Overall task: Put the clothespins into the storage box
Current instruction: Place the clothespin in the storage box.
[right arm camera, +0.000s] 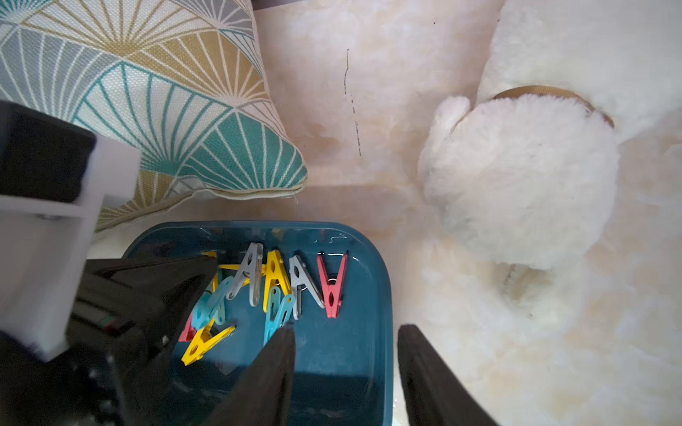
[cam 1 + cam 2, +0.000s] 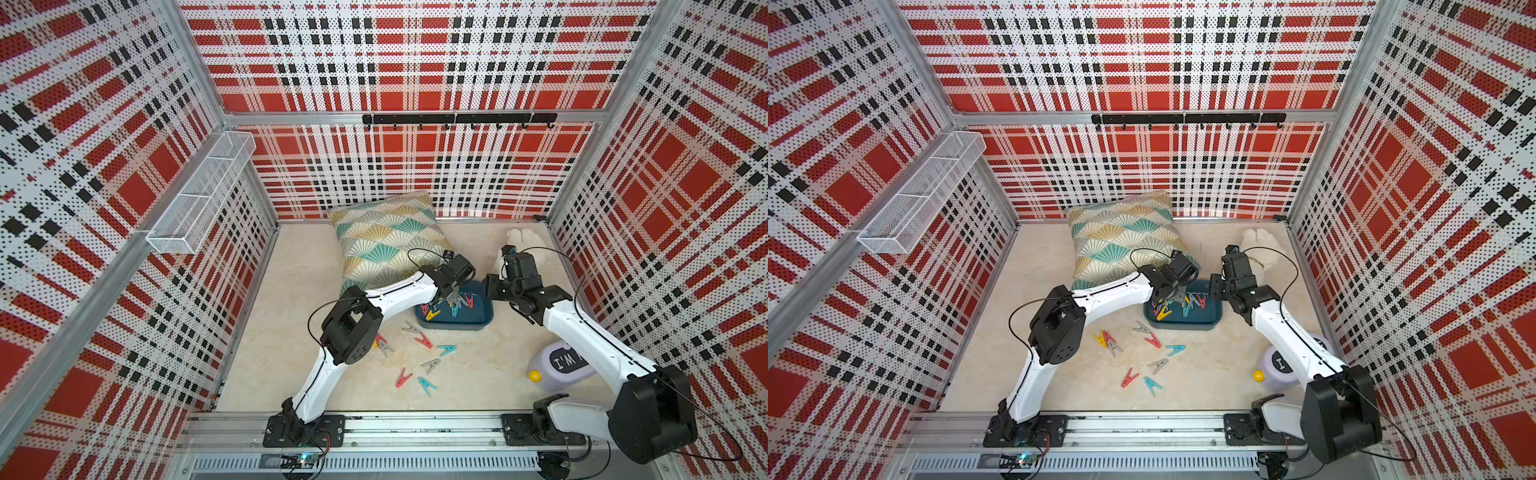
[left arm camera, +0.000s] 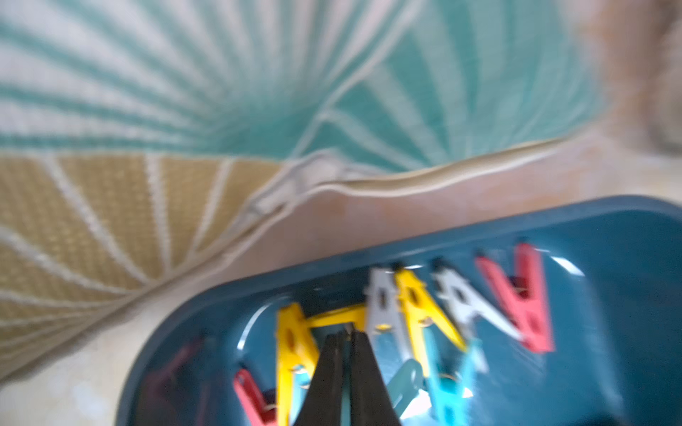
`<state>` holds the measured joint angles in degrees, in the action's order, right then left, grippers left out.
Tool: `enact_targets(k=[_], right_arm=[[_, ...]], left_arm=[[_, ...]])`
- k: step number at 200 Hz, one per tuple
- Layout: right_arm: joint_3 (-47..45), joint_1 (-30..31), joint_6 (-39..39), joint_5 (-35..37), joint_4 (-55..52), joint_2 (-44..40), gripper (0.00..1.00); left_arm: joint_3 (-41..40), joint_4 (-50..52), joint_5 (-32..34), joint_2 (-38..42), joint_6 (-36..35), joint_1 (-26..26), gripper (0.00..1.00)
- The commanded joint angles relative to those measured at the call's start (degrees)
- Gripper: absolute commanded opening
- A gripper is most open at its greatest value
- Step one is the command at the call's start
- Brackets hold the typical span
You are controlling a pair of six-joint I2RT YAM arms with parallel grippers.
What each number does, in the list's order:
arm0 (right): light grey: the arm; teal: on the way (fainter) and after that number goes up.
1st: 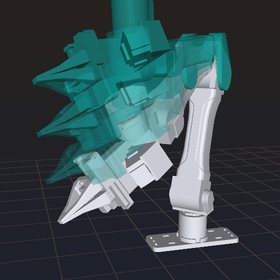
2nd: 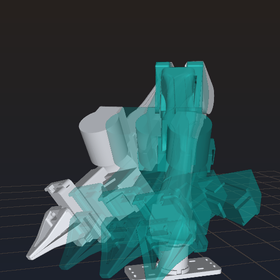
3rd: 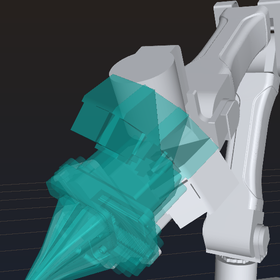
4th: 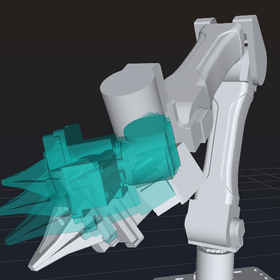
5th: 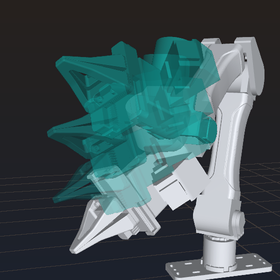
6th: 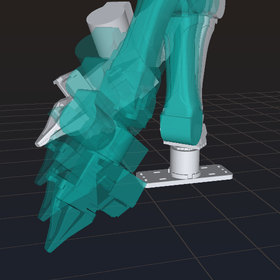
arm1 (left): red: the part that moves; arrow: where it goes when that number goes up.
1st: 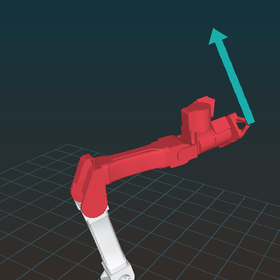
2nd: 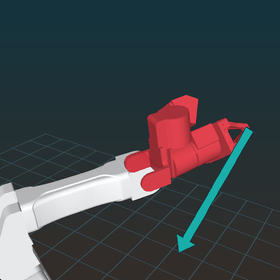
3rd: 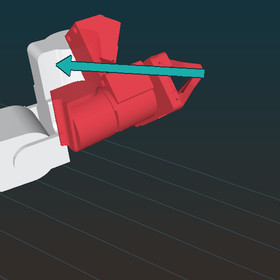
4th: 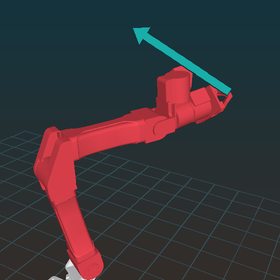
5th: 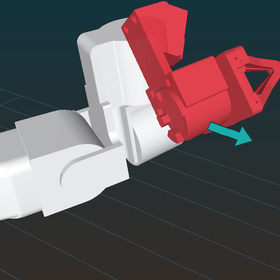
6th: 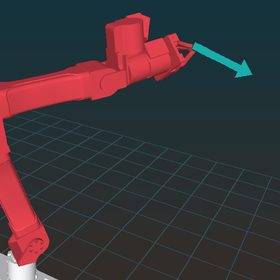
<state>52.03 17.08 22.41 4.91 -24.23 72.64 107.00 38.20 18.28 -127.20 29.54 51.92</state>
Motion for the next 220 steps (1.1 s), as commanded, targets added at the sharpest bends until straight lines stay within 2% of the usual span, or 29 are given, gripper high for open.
enact_targets(k=[1,38,72,97,120,146,183,202,220], right_arm=[[0.50,0.33,0.68,1.22,-0.61,-0.75,0.52],[0.97,0.24,1.81,4.11,-1.50,-2.73,0.52],[1.15,0.05,2.62,6.26,-2.22,-6.62,0.53],[2.69,0.01,2.23,5.95,-3.55,-6.21,0.53],[3.07,-0.03,1.95,5.73,-3.90,-5.92,0.53],[2.75,-0.03,1.49,5.24,-4.25,-5.92,0.53],[2.29,-0.03,0.93,3.81,-4.16,-4.63,0.53],[2.11,0.06,0.37,3.18,-3.92,-3.97,0.53],[1.55,0.06,0.09,2.55,-3.31,-3.41,0.53]], left_arm=[[4.02,-0.23,-3.72,-1.77,0.31,1.23,0.06],[8.80,-0.36,-5.79,-6.90,1.84,1.43,0.07],[9.72,-1.53,-6.46,-9.45,3.39,1.21,0.08],[10.09,-1.81,-6.81,-10.77,3.86,0.57,0.08],[9.75,-1.81,-7.03,-10.72,4.00,0.01,0.19],[8.14,-2.12,-7.61,-7.17,3.36,-0.07,0.27],[3.80,-3.83,-8.05,2.45,1.77,0.20,0.28],[-1.98,-3.84,-6.11,8.63,1.31,-0.38,0.29],[-10.73,-3.92,-4.58,15.09,1.35,-1.40,0.29]])
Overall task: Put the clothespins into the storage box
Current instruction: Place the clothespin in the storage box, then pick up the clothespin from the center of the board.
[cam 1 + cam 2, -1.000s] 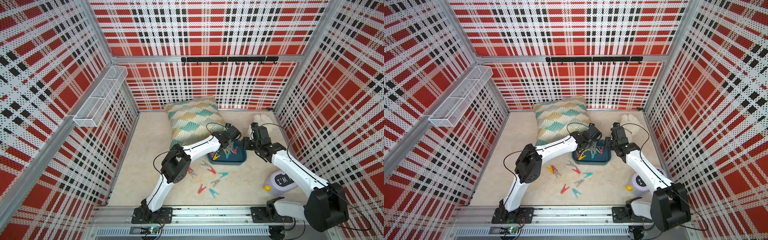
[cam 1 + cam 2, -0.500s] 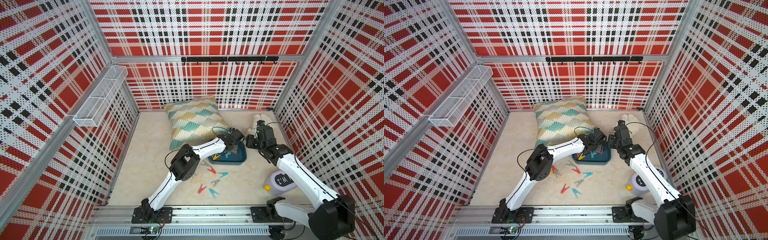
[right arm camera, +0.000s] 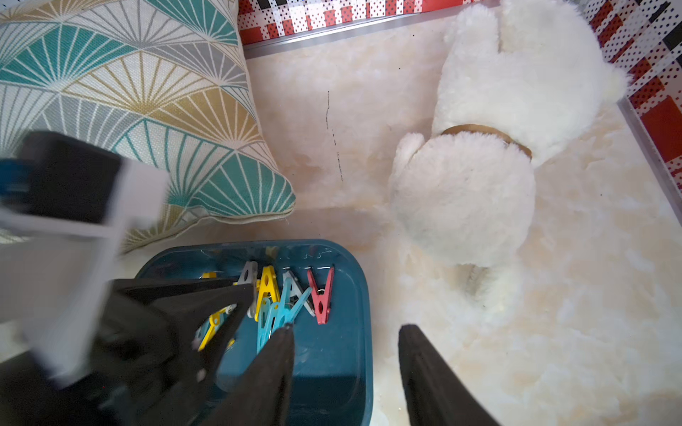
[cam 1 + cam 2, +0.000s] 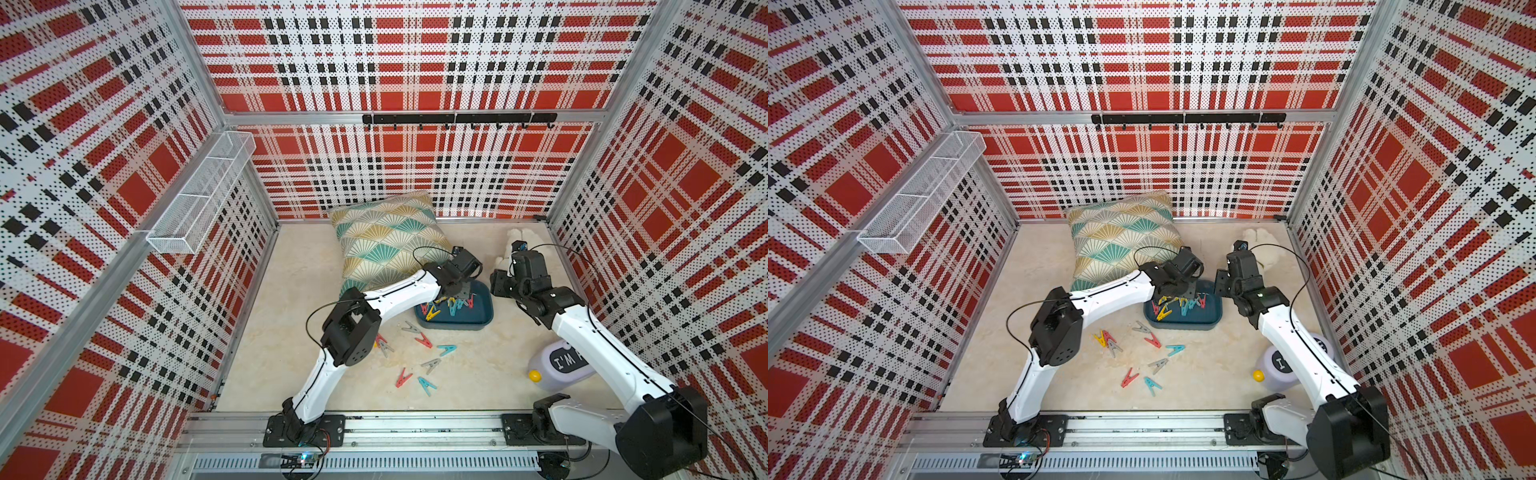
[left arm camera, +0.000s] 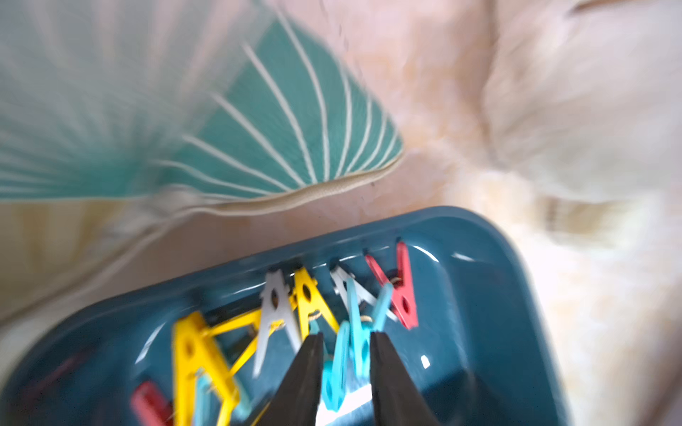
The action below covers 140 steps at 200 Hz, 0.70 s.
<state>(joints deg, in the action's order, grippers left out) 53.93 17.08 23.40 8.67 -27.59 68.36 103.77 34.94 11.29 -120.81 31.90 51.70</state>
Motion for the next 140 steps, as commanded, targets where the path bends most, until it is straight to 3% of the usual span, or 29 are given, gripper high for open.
enact_targets(k=[1,36,70,109,140], right_arm=[[-0.38,0.06,-0.94,-1.29,0.16,0.89,0.53],[-1.44,0.58,-1.07,-3.13,2.26,2.67,0.53],[-1.24,2.14,-1.17,-3.39,3.38,4.65,0.52],[-1.54,3.64,-0.80,-3.71,4.80,5.69,0.52],[-2.15,4.95,-0.62,-4.69,6.73,6.67,0.52]], left_arm=[[-8.08,-0.70,2.50,9.08,-0.98,-1.22,0.29],[-28.24,-1.62,5.53,22.36,1.47,-2.61,0.30],[-45.14,-2.21,6.18,33.10,8.24,-4.09,0.30],[-59.49,-3.73,5.35,45.40,18.17,-8.33,0.31],[-65.74,-3.77,3.81,51.59,21.95,-14.44,0.32]])
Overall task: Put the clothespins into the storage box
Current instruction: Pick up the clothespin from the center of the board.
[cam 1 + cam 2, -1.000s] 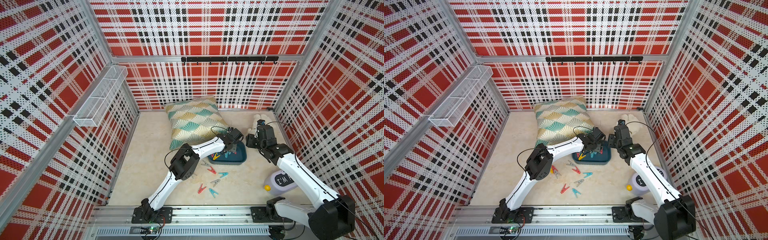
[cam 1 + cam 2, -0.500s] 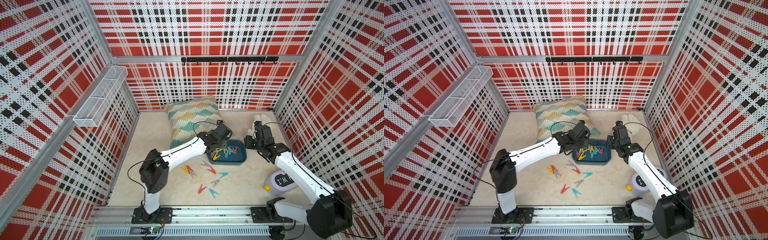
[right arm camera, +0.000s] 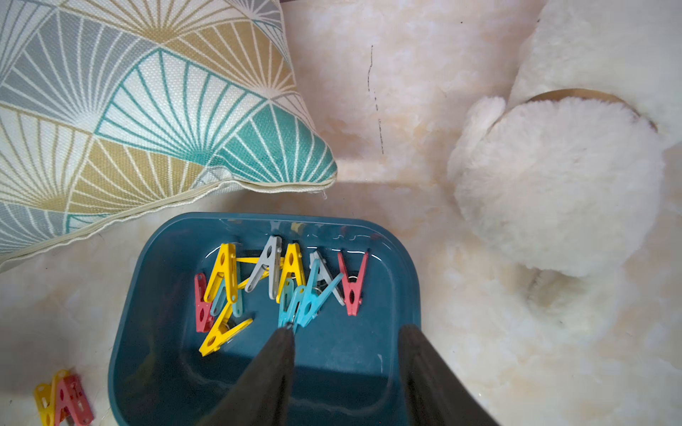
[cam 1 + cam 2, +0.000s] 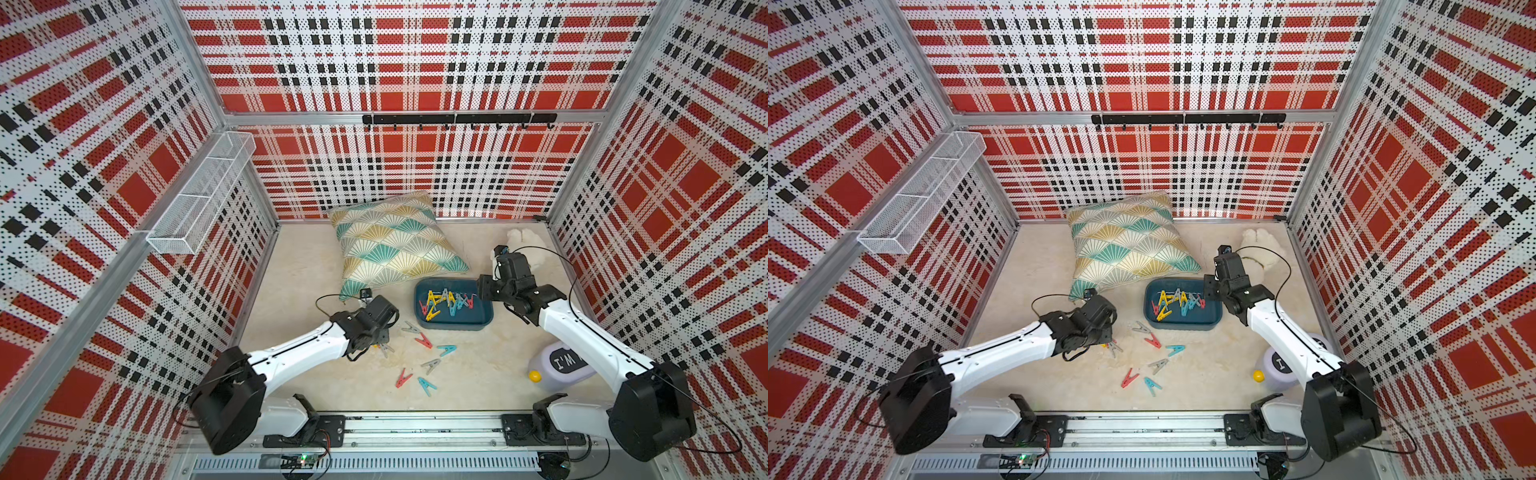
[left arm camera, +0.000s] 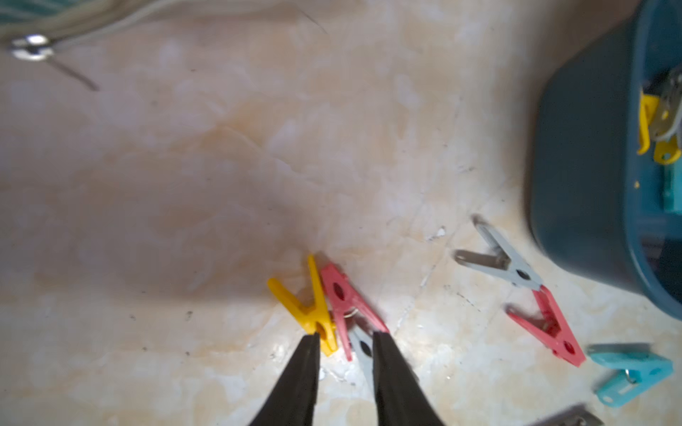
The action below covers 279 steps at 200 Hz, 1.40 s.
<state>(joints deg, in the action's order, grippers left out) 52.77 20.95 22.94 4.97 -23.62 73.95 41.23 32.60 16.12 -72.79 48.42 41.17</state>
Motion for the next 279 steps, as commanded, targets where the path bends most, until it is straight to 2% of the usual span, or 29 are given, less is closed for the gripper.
enact_targets(k=[1,54,167,261,279], right_arm=[[-1.00,1.14,-0.12,-1.01,2.81,1.05,0.52],[-1.52,2.17,-0.45,-1.72,4.98,1.49,0.52],[-2.54,2.25,-0.43,-2.46,5.43,0.23,0.53],[-2.06,2.17,-0.51,-1.98,5.25,0.67,0.53],[-2.11,2.19,-0.49,-1.84,5.23,0.67,0.53]], left_arm=[[-3.33,-1.50,-1.14,3.64,5.44,-4.08,0.32],[-3.92,-4.05,-4.91,-1.61,5.52,-9.32,0.32],[-0.45,-6.14,-4.97,-11.05,4.19,-7.15,0.32],[0.95,-5.36,-5.39,-14.34,1.78,-5.57,0.20],[0.91,-5.43,-5.29,-14.67,1.50,-5.66,0.15]])
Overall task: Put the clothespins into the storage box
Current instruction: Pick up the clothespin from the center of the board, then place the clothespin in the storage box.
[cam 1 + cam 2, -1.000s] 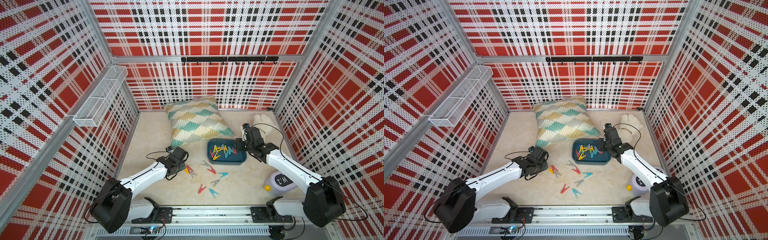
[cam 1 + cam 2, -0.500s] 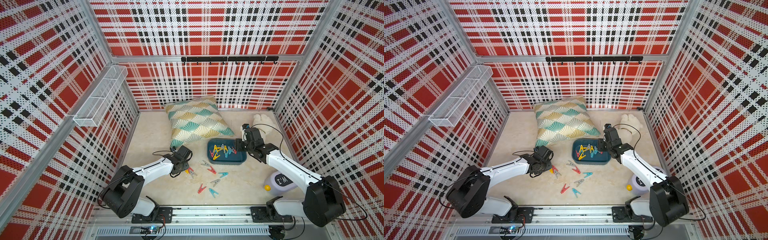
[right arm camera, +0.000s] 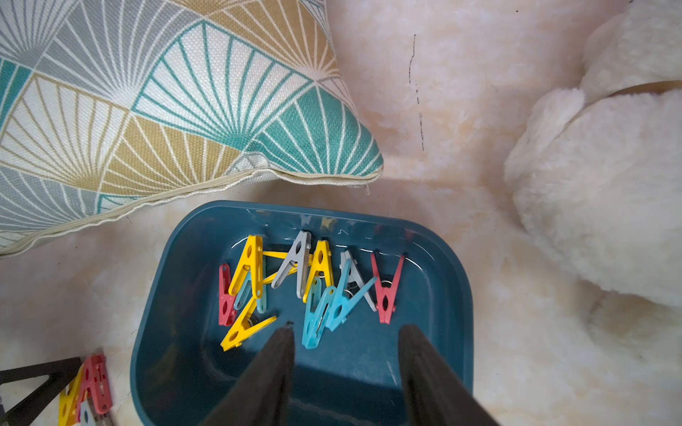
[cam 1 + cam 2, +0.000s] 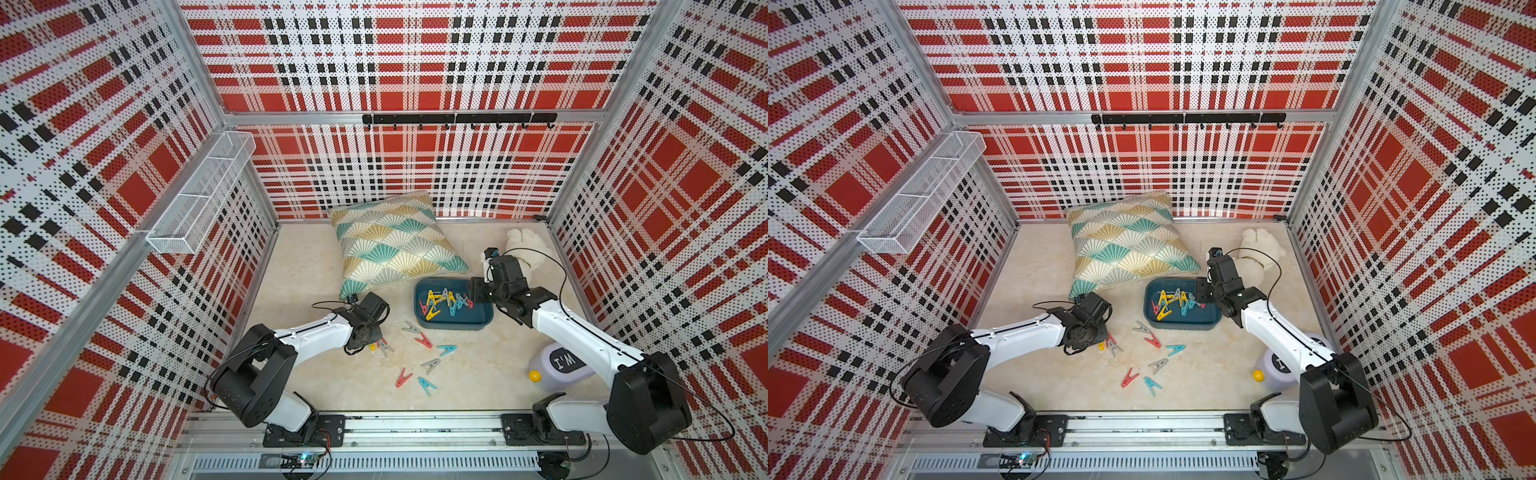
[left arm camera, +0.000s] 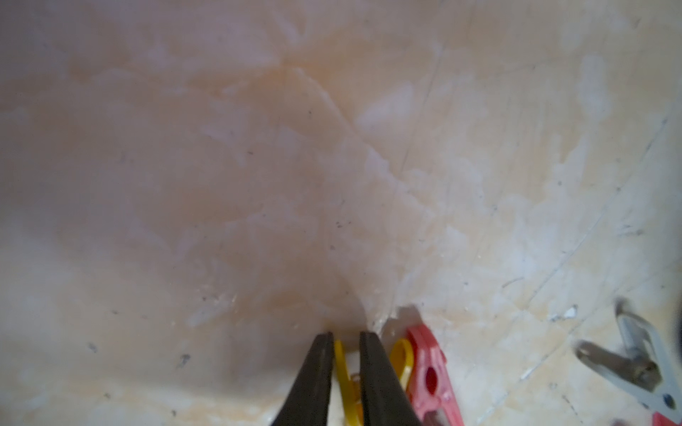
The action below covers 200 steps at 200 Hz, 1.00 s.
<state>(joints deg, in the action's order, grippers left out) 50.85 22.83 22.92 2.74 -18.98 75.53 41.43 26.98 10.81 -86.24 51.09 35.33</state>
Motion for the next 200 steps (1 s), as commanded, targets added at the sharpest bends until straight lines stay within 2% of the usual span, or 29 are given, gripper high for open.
enact_targets(k=[1,44,75,97,123,162,200], right_arm=[[-0.16,0.30,-0.48,0.40,0.60,-0.91,0.53],[0.08,0.29,-0.46,0.85,0.22,-0.65,0.53],[0.43,0.31,-0.36,1.28,-0.24,-0.56,0.53],[0.65,0.29,-0.41,2.20,-0.79,-0.56,0.53],[1.37,0.28,-0.33,3.29,-1.73,-0.47,0.53],[1.59,0.12,-0.01,5.13,-2.96,-0.69,0.53],[0.10,-0.54,1.34,4.49,-3.56,-1.38,0.53]], left_arm=[[0.74,0.18,0.10,-1.26,-1.17,0.18,0.15],[0.83,0.76,0.31,0.16,-2.52,0.18,0.02],[2.72,3.94,2.69,2.46,-4.26,0.29,0.00],[7.32,7.37,4.84,5.01,-5.92,1.45,0.00],[16.04,9.70,7.54,5.81,-7.57,5.88,0.00],[29.65,8.06,9.29,-1.29,-10.05,13.43,0.00],[36.81,4.71,10.77,-11.56,-12.99,17.27,0.00]])
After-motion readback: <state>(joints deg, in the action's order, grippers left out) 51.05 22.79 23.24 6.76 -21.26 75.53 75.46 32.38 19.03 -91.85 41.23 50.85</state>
